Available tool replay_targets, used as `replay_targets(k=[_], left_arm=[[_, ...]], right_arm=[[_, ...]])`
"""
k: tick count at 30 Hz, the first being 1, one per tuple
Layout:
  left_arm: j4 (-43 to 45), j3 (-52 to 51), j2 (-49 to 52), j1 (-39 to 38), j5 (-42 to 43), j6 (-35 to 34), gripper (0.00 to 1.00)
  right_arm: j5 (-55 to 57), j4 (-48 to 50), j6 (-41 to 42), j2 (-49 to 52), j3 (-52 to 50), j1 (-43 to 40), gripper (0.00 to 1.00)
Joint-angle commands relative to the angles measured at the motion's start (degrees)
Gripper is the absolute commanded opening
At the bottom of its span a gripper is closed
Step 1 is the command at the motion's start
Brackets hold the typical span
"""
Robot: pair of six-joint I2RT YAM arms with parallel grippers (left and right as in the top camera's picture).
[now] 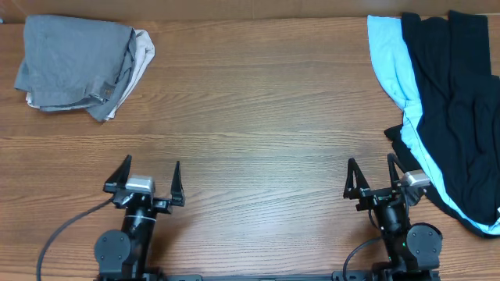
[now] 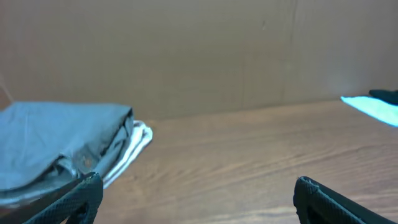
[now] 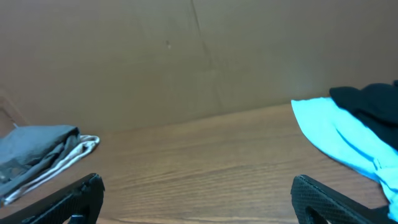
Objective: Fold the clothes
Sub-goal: 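Reach the right gripper to the black shirt on the right pile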
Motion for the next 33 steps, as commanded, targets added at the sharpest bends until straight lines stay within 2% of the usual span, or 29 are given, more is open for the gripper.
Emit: replay_targets(k=[1, 5, 9, 14, 22, 24, 27, 33], left_arm=[[-1.01, 7.8, 8.72, -0.33, 2.19, 0.94, 1.0], [-1.51, 15.08, 18.45, -0.33, 5.33, 0.96, 1.0], [-6.34, 25.99, 28.61, -0.33, 6.78, 0.98, 1.0], [-17.53, 41.75, 40.13, -0.33, 8.11, 3.34, 1.0], [-39.36, 64.92, 57.27, -0.33, 8.61, 12.59, 1.0], [-42.8, 68.11, 60.83, -0.33, 8.63, 12.57, 1.0], [-42.95, 68.91, 64.57, -0.33, 8.63, 12.52, 1.0], [-41.68, 68.91, 74.07, -0.33, 10.25, 11.13, 1.0]], right_arm=[[-0.94, -2.95, 0.11, -0.66, 6.49, -0.39, 1.0], [-0.87, -6.64, -0.11, 0.94, 11.96, -0.39, 1.0], [-0.85, -10.64, -0.11, 6.25, 19.87, -0.39, 1.0], [-0.63, -18.49, -0.11, 17.99, 32.17, -0.39, 1.0], [-0.46, -35.6, -0.33, 43.1, 54.38, -0.39, 1.0], [-0.46, -40.13, -2.4, 49.7, 59.8, -0.39, 1.0], [-0.44, -44.17, -4.98, 58.9, 66.36, -0.39, 1.0], [-0.44, -41.07, -4.79, 71.76, 68.91, -0.48, 1.0]])
